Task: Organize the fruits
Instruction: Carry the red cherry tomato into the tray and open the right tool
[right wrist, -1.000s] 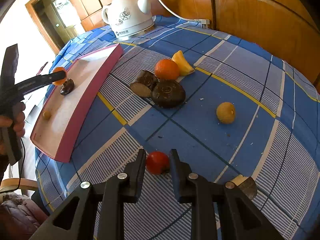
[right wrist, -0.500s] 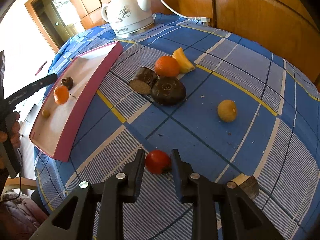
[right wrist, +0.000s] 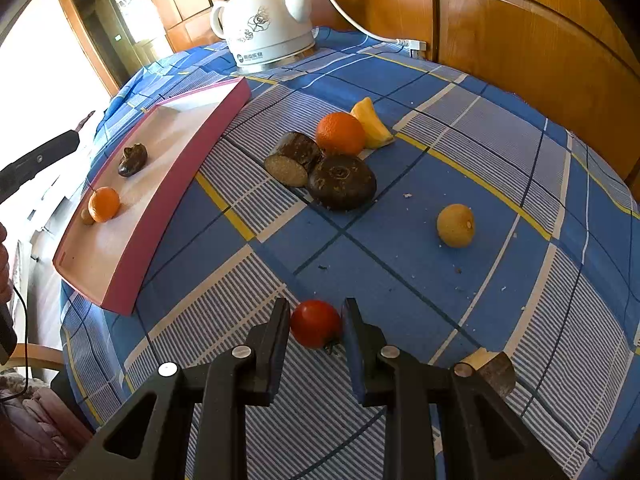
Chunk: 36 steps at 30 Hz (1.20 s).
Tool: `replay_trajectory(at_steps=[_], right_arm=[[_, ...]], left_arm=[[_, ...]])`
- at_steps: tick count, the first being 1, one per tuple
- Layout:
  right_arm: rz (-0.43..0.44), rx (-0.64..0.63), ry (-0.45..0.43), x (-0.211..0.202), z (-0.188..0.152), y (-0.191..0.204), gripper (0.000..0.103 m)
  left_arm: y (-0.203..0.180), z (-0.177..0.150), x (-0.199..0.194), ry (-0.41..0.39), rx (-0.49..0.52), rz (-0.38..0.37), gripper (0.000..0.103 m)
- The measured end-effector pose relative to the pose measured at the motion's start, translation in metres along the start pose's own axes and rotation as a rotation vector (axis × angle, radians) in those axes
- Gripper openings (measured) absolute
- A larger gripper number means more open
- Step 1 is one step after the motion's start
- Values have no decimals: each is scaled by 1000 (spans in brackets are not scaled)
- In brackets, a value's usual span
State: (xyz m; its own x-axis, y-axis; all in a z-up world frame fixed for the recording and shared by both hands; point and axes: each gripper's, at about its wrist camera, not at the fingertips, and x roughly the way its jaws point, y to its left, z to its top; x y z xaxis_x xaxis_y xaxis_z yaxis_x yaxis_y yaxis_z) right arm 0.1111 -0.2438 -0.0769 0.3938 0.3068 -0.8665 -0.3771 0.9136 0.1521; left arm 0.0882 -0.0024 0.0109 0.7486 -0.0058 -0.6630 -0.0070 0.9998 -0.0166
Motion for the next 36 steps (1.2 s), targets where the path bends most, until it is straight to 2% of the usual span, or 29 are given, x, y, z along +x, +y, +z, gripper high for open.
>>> replay_trajectory(at_steps=[12, 18, 36], right_arm=[[-15, -18, -4, -1, -1, 4, 25], [-10, -21, -7, -2, -2, 6, 25], [14, -7, -5, -1, -3, 7, 25]], left_arm=[[-3, -12, -7, 16, 8, -4, 66], [-1, -13, -16, -8, 12, 5, 69], [5, -15, -34, -41, 3, 3, 70]])
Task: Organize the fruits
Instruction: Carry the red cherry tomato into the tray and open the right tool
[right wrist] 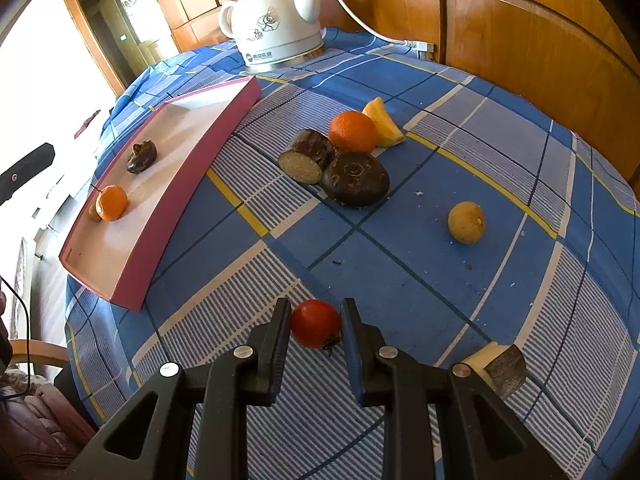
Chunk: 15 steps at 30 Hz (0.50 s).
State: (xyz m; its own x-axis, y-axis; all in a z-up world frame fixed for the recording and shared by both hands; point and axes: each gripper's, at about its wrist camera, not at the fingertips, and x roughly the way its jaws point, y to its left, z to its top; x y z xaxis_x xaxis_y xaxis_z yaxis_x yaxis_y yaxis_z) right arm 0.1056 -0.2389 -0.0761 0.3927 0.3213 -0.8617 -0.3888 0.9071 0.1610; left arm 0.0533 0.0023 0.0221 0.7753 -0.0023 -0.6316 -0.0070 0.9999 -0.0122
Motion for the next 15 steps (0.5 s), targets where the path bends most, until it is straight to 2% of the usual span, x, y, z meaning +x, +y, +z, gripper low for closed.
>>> replay_trajectory(at_steps=[10, 15], right_arm=[[50, 6, -19, -10, 7, 13, 25], [140, 4, -60, -16, 24, 42, 25]], left_arm=[[11, -2, 3, 12, -24, -4, 70], [27, -7, 7, 27, -57, 14, 70]])
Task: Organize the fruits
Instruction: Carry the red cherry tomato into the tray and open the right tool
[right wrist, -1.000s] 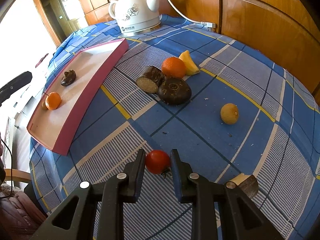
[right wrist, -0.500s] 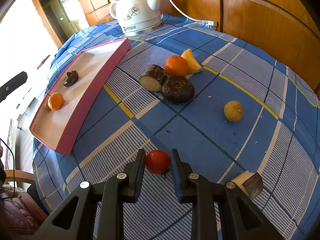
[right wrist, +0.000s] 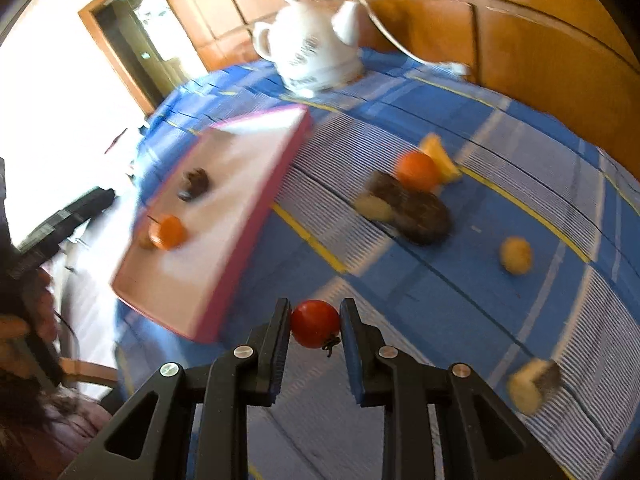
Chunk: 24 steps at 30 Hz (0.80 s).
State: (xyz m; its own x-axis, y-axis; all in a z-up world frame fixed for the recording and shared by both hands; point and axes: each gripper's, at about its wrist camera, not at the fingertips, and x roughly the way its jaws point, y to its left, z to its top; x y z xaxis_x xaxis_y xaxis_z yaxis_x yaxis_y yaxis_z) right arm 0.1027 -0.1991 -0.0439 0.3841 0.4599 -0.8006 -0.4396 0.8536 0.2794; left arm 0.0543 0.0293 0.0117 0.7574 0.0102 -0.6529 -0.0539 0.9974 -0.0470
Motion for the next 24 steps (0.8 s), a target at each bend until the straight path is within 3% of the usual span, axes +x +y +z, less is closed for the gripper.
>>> replay_trajectory(at_steps=[5, 11, 13, 15, 24], right_arm=[[89, -40, -22, 16, 27, 48, 25], [113, -13, -8, 56, 61, 79, 26], [105, 10, -8, 67, 69, 82, 27], [98, 40, 3, 77, 75, 82, 37], [44, 26, -29, 55, 61, 69, 37]], left_arm=[[27, -6, 3, 13, -47, 44, 70], [53, -17, 9, 42, -94, 83, 70], [58, -19, 9, 46, -102, 85, 70], [61, -21, 9, 47, -107, 86, 70], [57, -22, 8, 52, -98, 65, 70]])
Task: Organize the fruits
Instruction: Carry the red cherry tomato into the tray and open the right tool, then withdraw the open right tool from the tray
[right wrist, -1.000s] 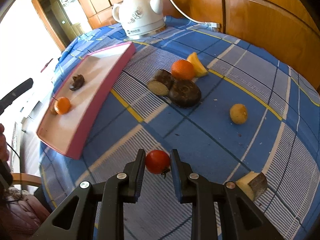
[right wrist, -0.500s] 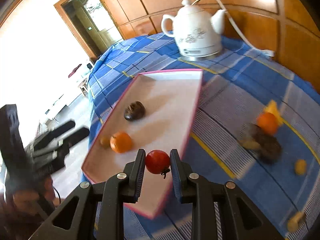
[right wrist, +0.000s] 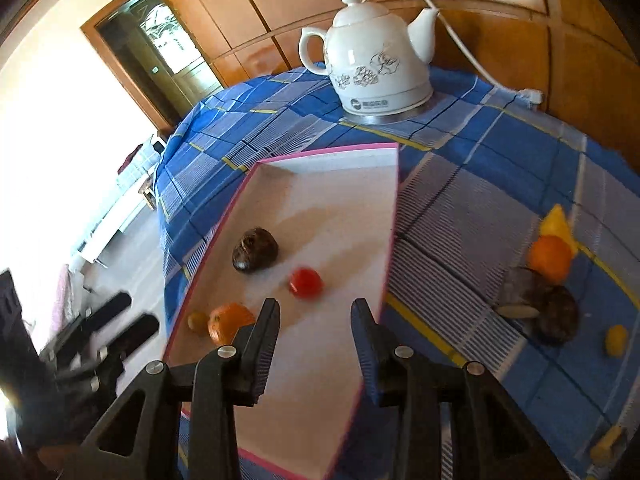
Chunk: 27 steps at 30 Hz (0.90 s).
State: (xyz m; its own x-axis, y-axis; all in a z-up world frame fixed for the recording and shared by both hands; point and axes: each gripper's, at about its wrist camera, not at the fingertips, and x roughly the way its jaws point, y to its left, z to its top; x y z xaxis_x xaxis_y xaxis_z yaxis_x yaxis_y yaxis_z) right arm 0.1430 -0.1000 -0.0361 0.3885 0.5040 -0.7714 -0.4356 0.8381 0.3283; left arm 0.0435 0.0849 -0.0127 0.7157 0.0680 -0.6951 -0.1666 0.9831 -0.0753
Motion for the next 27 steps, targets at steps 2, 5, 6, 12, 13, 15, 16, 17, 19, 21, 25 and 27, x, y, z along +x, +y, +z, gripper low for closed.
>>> replay_trajectory(at_steps=[2, 5, 6, 12, 13, 15, 16, 17, 19, 21, 25, 27], right_arm=[[-23, -17, -1, -10, -8, -5, 37], [-53, -35, -1, -22, -19, -13, 37], [-61, -40, -2, -26, -23, -16, 37], [-103, -56, -10, -50, -41, -30, 37], [-111, -57, -12, -53, -43, -33, 37], [-118, -56, -15, -60, -47, -38, 38], [-122, -55, -17, -63, -48, -40, 38], [-130, -56, -21, -66, -49, -42, 38], [-138, -54, -27, -72, -52, -46, 38], [-147, -46, -32, -77, -53, -51, 38], [-166, -30, -47, -86, -55, -61, 38], [-176, -27, -53, -90, -55, -65, 38]], left_arm=[[-4, 1, -1, -1, 9, -5, 70], [-11, 2, -4, -9, 26, -13, 71], [-13, 2, -5, -12, 32, -14, 71], [-28, 4, -12, -31, 79, -25, 72], [-30, 4, -13, -33, 88, -29, 72], [-35, 4, -15, -34, 101, -35, 72], [-37, 4, -15, -35, 106, -36, 72], [-39, 4, -15, -36, 112, -38, 72], [-43, 3, -16, -36, 124, -42, 72], [-47, 3, -17, -36, 136, -45, 72], [-54, 2, -18, -36, 154, -49, 72], [-57, 2, -18, -34, 161, -53, 72]])
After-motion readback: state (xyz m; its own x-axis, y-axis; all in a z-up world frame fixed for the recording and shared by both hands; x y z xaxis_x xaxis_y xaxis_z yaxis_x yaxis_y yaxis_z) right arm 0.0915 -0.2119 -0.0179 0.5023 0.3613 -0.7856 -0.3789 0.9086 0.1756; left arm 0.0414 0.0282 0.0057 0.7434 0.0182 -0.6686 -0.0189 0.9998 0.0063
